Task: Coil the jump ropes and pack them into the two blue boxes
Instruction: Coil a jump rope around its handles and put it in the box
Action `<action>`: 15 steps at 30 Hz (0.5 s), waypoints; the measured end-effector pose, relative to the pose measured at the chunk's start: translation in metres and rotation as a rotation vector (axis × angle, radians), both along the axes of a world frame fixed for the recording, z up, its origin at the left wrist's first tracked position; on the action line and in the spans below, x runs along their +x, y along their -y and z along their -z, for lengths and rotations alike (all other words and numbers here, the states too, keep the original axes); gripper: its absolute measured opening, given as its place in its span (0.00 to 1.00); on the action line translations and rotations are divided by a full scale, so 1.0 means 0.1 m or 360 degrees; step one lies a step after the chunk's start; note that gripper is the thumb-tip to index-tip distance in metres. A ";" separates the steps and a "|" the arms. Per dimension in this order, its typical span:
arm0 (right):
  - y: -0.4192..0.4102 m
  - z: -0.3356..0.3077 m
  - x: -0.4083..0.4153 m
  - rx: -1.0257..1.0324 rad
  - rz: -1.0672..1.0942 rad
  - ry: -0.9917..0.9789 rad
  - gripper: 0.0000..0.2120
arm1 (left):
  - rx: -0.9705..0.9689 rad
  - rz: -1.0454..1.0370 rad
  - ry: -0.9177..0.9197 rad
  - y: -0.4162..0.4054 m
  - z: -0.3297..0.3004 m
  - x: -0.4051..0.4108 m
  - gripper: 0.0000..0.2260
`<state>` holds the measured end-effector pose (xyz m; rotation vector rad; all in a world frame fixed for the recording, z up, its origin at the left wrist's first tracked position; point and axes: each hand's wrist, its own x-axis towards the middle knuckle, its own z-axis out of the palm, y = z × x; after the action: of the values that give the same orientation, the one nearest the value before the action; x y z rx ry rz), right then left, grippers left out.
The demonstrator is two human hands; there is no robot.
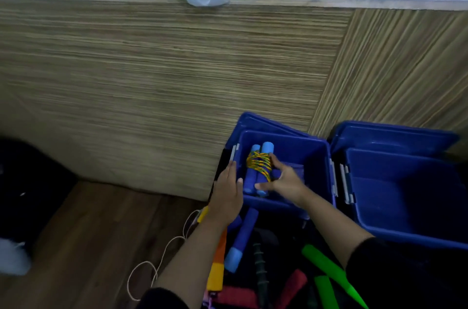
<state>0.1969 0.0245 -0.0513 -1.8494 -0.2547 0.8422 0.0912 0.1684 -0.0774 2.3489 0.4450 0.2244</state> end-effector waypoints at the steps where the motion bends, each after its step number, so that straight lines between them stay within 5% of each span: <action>1: -0.04 0.06 0.02 -0.0059 -0.0047 0.0001 0.54 | -0.0022 0.0017 0.0018 0.01 0.06 -0.02 0.29; 11: -0.27 0.33 0.17 -0.0954 -0.0584 0.0513 0.52 | 0.0090 -0.0029 0.0054 0.00 0.17 0.00 0.29; 15: -0.22 0.31 0.20 -0.1053 -0.0700 0.0528 0.52 | 0.0241 -0.0062 -0.0119 0.03 0.08 -0.03 0.32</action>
<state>0.2169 0.0467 -0.0824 -2.6146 -0.6723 0.9865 0.0878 0.1658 -0.0856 2.5050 0.5269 0.1954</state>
